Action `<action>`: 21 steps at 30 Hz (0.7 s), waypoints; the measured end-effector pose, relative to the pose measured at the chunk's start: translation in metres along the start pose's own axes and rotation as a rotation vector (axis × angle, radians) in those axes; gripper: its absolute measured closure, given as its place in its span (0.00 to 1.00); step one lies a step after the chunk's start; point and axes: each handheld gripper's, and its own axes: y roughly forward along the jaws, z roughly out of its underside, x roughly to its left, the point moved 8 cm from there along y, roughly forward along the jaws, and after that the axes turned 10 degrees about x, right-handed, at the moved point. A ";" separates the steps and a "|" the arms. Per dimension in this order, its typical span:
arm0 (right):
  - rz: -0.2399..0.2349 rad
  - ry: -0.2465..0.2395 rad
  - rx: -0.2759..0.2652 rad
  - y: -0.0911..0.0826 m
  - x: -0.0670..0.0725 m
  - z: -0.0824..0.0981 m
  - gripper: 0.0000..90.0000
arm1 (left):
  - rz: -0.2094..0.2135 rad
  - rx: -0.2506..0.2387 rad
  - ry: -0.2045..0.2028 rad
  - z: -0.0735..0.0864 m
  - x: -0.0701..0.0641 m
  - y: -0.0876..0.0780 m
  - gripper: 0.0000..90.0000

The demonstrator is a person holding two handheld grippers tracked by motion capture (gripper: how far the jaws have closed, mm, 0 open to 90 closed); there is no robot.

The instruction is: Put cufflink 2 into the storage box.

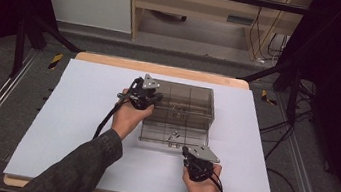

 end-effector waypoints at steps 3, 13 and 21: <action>0.004 -0.001 0.001 0.001 -0.001 -0.001 1.00 | 0.002 0.002 -0.003 0.000 0.000 0.000 1.00; 0.003 -0.004 -0.005 0.002 0.001 -0.004 1.00 | 0.005 0.002 -0.001 0.000 0.000 0.000 1.00; 0.011 -0.001 -0.015 0.005 -0.003 -0.008 1.00 | 0.008 0.002 -0.002 0.000 0.000 0.000 1.00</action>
